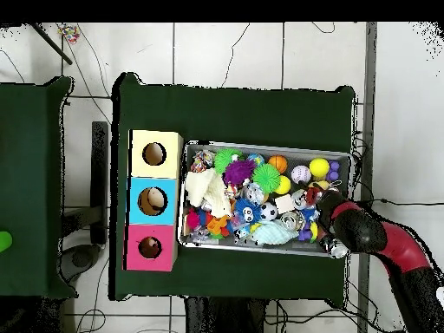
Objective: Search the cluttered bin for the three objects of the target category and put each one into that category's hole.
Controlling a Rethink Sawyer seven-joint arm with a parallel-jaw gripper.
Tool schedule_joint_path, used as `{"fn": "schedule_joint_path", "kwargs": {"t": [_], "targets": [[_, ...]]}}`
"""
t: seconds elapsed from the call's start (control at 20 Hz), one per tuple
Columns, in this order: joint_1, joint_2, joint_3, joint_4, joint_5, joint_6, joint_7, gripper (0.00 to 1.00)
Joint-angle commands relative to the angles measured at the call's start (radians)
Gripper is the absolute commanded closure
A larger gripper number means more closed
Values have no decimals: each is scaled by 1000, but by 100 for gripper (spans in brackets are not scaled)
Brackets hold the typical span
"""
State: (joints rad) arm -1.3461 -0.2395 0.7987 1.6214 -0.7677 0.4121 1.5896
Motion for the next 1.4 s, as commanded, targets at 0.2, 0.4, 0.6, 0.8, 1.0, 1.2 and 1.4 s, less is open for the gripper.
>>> {"fn": "schedule_joint_path", "kwargs": {"t": [0.2, 0.4, 0.6, 0.8, 1.0, 1.2, 1.4], "targets": [[-67, 105, -142, -265, -103, 252, -400, 0], [-72, 122, -126, -302, -98, 279, -436, 0], [-74, 129, -115, -326, -92, 306, -471, 0], [-73, 123, -114, -327, -93, 306, -473, 0], [-68, 110, -122, -314, -97, 287, -462, 0], [-62, 95, -129, -299, -105, 268, -444, 0], [-54, 72, -139, -278, -124, 236, -412, 0]]}}
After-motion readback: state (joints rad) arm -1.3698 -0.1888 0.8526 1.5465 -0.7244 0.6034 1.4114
